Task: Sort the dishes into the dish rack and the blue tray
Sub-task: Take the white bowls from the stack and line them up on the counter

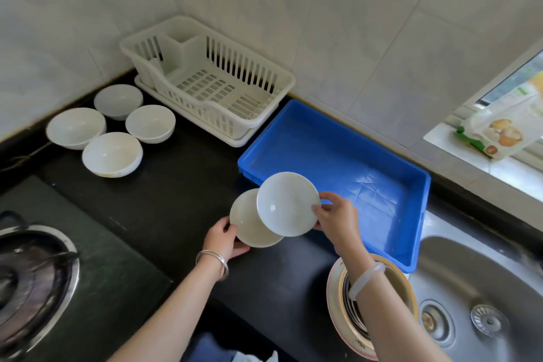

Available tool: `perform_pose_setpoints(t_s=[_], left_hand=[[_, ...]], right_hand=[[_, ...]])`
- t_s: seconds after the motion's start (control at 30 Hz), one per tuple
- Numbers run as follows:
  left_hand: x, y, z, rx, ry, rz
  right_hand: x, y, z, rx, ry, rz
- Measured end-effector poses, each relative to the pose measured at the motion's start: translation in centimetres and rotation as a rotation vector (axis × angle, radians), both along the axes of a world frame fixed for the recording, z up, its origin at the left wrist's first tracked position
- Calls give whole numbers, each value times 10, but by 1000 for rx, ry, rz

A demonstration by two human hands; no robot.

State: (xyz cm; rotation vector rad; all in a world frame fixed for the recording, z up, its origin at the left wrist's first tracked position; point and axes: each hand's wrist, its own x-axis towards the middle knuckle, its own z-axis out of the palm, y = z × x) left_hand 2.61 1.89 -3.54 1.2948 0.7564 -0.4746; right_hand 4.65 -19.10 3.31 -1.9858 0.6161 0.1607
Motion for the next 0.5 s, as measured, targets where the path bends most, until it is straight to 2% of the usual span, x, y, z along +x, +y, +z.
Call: perform_pose_setpoints(t_s=[0.27, 0.5], left_hand=[[20, 79, 19, 0, -36, 330], [25, 141, 13, -8, -46, 588]], right_hand=[[54, 64, 3, 147, -19, 97], [108, 135, -14, 230, 74, 180]])
